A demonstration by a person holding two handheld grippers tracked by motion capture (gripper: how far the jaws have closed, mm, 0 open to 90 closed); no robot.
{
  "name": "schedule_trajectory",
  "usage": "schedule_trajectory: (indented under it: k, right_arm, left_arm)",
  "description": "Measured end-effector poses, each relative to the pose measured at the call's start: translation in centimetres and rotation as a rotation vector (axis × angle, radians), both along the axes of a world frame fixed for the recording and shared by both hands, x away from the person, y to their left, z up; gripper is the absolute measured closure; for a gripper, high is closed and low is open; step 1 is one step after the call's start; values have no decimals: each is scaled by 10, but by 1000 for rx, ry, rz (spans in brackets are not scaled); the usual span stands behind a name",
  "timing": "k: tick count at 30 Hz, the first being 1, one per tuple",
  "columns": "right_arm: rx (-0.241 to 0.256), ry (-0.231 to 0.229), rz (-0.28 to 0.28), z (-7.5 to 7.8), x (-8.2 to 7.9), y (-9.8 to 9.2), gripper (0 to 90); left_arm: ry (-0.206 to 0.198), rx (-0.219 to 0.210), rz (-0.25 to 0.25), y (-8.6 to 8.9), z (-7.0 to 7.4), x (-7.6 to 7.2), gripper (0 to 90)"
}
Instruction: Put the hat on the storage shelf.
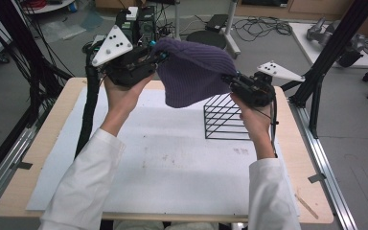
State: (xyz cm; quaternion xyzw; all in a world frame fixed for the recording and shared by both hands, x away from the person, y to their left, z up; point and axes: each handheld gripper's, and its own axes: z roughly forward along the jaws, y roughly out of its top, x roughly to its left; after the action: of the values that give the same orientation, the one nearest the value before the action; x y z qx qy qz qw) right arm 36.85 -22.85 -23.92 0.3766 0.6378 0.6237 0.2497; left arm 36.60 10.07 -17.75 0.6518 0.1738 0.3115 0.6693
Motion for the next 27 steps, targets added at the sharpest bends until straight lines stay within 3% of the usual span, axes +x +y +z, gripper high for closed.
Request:
schedule_trajectory:
  k: [5, 6, 14, 19, 27]
  right_arm:
    - [-10, 6, -57, 7, -2, -19, 796]
    - [-7, 13, -66, 7, -3, -22, 796]
    - [-27, 20, -128, 8, -10, -51, 796]
    - [-14, 44, -160, 7, -12, -66, 795]
    - [11, 49, -190, 8, -20, -87, 788]
  left_arm:
    - [37, -45, -49, -18, 1, 16, 770]
    - [49, -44, -62, -24, -1, 24, 770]
    - [75, -43, -88, -47, -6, 42, 771]
    - [92, -46, -114, -70, -4, 46, 770]
    - [92, -39, -147, -90, -3, 41, 770]
